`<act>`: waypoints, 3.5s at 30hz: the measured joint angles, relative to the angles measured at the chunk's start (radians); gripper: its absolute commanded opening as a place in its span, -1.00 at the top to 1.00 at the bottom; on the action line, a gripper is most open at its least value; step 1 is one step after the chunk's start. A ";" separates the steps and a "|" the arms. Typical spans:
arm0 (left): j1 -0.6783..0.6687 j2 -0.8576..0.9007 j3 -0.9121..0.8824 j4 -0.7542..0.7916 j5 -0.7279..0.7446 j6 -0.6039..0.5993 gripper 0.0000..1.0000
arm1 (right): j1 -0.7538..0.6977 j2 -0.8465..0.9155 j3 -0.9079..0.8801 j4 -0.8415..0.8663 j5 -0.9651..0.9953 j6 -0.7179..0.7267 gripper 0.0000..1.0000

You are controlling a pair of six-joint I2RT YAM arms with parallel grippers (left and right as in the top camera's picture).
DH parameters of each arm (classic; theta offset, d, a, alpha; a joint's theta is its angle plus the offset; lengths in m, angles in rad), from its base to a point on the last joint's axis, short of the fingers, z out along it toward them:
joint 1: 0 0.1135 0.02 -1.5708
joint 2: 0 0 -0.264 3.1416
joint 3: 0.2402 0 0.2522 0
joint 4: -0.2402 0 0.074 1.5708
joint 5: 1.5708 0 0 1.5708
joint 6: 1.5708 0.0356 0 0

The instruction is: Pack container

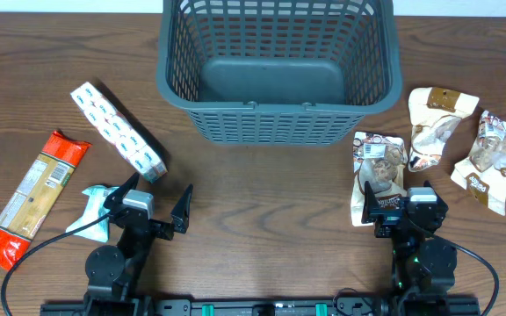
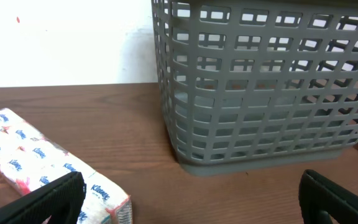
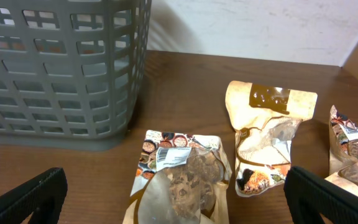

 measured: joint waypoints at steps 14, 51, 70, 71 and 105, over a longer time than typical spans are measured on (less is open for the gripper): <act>0.000 0.000 0.000 0.000 0.000 0.000 -0.97 | 0.000 0.000 0.000 0.000 0.000 0.000 -0.98; 0.000 0.000 0.000 0.000 0.000 0.000 -0.97 | 0.000 0.000 0.000 0.000 0.000 0.000 -0.99; 0.000 0.000 0.000 -0.018 -0.144 -0.013 -0.97 | 0.000 0.037 0.102 0.126 -0.023 0.099 -0.99; 0.000 0.000 0.001 -0.020 -0.171 -0.020 -0.97 | 0.000 0.063 0.147 0.089 -0.023 0.102 -0.99; 0.013 0.113 0.018 -0.041 -0.342 -0.052 -0.95 | -0.068 1.177 1.467 -1.187 0.114 0.122 -0.98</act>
